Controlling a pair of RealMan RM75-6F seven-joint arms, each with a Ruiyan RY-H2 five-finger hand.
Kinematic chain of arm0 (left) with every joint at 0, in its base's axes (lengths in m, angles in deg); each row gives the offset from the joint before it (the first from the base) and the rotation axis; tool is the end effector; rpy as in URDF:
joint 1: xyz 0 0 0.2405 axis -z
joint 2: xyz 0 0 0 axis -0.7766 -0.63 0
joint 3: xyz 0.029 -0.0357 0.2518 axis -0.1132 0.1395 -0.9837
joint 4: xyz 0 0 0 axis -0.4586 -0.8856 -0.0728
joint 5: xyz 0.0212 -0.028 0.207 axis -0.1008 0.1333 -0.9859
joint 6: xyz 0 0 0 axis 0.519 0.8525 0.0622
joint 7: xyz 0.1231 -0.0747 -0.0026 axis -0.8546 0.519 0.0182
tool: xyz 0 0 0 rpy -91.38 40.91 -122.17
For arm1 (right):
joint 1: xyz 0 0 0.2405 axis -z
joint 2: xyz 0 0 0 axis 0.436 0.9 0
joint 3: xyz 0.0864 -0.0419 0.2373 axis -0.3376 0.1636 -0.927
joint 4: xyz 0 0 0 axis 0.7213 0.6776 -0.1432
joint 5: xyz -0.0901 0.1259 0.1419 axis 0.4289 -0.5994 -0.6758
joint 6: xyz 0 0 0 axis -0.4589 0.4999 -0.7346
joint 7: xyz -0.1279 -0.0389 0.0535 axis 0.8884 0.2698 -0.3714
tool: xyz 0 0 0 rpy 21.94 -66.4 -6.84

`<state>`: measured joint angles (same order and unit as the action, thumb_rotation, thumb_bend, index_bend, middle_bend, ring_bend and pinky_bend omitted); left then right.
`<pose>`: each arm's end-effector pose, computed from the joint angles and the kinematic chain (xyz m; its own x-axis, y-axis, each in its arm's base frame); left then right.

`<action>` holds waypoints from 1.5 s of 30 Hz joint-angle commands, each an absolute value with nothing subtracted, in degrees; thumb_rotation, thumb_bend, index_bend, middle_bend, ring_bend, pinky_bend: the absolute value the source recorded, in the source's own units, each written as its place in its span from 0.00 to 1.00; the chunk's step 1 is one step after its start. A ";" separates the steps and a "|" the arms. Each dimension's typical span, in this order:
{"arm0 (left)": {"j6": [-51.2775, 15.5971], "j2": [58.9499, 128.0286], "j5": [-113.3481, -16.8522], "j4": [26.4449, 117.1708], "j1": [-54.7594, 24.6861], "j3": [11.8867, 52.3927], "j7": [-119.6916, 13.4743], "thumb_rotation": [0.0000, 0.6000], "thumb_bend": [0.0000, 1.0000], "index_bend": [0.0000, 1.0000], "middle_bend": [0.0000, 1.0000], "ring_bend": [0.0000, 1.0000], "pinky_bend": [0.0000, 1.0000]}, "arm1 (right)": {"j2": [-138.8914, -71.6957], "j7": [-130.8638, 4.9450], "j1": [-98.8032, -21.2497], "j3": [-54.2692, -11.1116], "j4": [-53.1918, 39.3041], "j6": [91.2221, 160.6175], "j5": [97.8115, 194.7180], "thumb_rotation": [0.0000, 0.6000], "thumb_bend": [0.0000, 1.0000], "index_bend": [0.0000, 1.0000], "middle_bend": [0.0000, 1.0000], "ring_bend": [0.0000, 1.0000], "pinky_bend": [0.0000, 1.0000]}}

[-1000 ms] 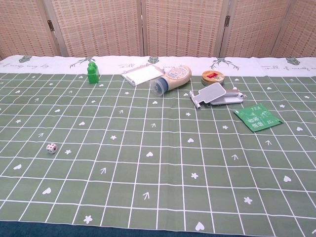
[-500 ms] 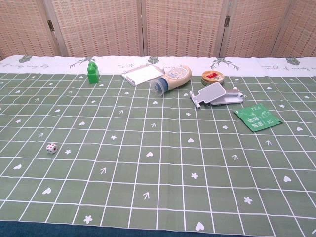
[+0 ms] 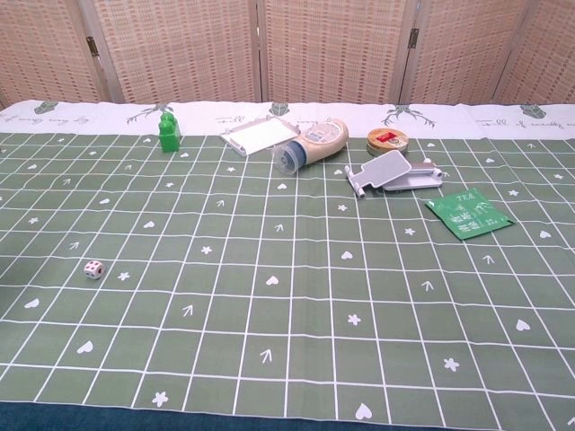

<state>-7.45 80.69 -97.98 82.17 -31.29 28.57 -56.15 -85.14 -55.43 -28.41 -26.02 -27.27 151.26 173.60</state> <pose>-0.2667 0.2633 0.1120 0.5406 0.0000 0.8413 0.7862 -0.3559 -0.5053 -0.2964 -0.1704 0.1685 0.4710 0.0719 0.8792 -0.8794 -0.0404 0.4744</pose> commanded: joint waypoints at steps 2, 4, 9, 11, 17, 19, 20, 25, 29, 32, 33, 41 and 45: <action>-12.10 82.18 -100.66 78.87 -26.87 27.47 -53.64 1.00 0.22 0.42 0.68 0.57 0.81 | -85.06 -55.23 -28.50 -26.11 -27.46 151.10 173.40 1.00 0.24 0.00 0.12 0.09 0.13; -13.70 82.87 -101.71 77.27 -25.25 26.84 -52.86 1.00 0.22 0.42 0.76 0.64 0.86 | -85.04 -55.14 -28.51 -26.12 -27.52 150.98 173.20 1.00 0.24 0.00 0.12 0.09 0.13; -17.16 84.52 -102.67 74.24 -22.38 25.46 -51.33 1.00 0.22 0.42 0.85 0.71 0.90 | -84.96 -54.99 -28.41 -26.19 -27.63 151.19 173.11 1.00 0.24 0.00 0.12 0.09 0.13; -18.18 85.32 -102.70 73.21 -21.63 24.95 -51.37 1.00 0.22 0.42 0.87 0.72 0.90 | -84.97 -54.98 -28.29 -26.18 -27.62 151.36 173.06 1.00 0.24 0.00 0.12 0.09 0.13; -21.12 87.60 -100.90 71.32 -20.42 24.07 -52.01 1.00 0.22 0.43 0.90 0.75 0.90 | -85.23 -55.12 -28.09 -26.27 -27.21 151.97 173.19 1.00 0.24 0.00 0.12 0.09 0.13; -22.19 88.17 -100.10 71.10 -20.01 23.93 -52.45 1.00 0.22 0.43 0.90 0.75 0.90 | -85.23 -55.16 -28.07 -26.28 -27.17 152.13 173.34 1.00 0.24 0.00 0.12 0.09 0.13; -22.50 88.43 -99.90 70.97 -19.86 23.82 -52.52 1.00 0.22 0.43 0.90 0.75 0.90 | -85.24 -55.19 -28.05 -26.29 -27.14 152.22 173.40 1.00 0.24 0.00 0.12 0.09 0.13; -24.07 90.15 -98.35 69.58 -19.08 23.61 -52.34 1.00 0.25 0.45 0.91 0.76 0.90 | -85.35 -55.51 -27.92 -26.29 -26.90 152.40 173.37 1.00 0.24 0.00 0.12 0.09 0.13; -25.15 91.22 -97.06 69.11 -18.45 23.79 -52.87 1.00 0.27 0.47 0.92 0.77 0.90 | -85.39 -55.65 -27.83 -26.27 -26.80 152.54 173.38 1.00 0.24 0.00 0.12 0.09 0.13; -26.07 91.73 -96.06 68.97 -18.01 23.85 -53.72 1.00 0.28 0.47 0.92 0.77 0.90 | -85.41 -55.86 -27.66 -26.26 -26.66 152.79 173.40 1.00 0.24 0.00 0.12 0.09 0.13; -26.33 91.84 -95.75 69.04 -17.92 23.86 -53.93 1.00 0.28 0.47 0.92 0.77 0.90 | -85.39 -55.90 -27.61 -26.25 -26.62 152.85 173.37 1.00 0.24 0.00 0.12 0.09 0.13; -27.46 92.74 -93.76 69.14 -17.44 23.71 -55.00 1.00 0.31 0.50 0.93 0.78 0.90 | -85.43 -56.37 -27.23 -26.19 -26.27 153.19 173.22 1.00 0.24 0.00 0.12 0.09 0.13; -27.75 93.27 -93.16 68.92 -17.31 23.52 -54.96 1.00 0.31 0.51 0.94 0.78 0.90 | -85.44 -56.72 -27.10 -26.23 -26.07 153.32 173.09 1.00 0.24 0.00 0.12 0.09 0.13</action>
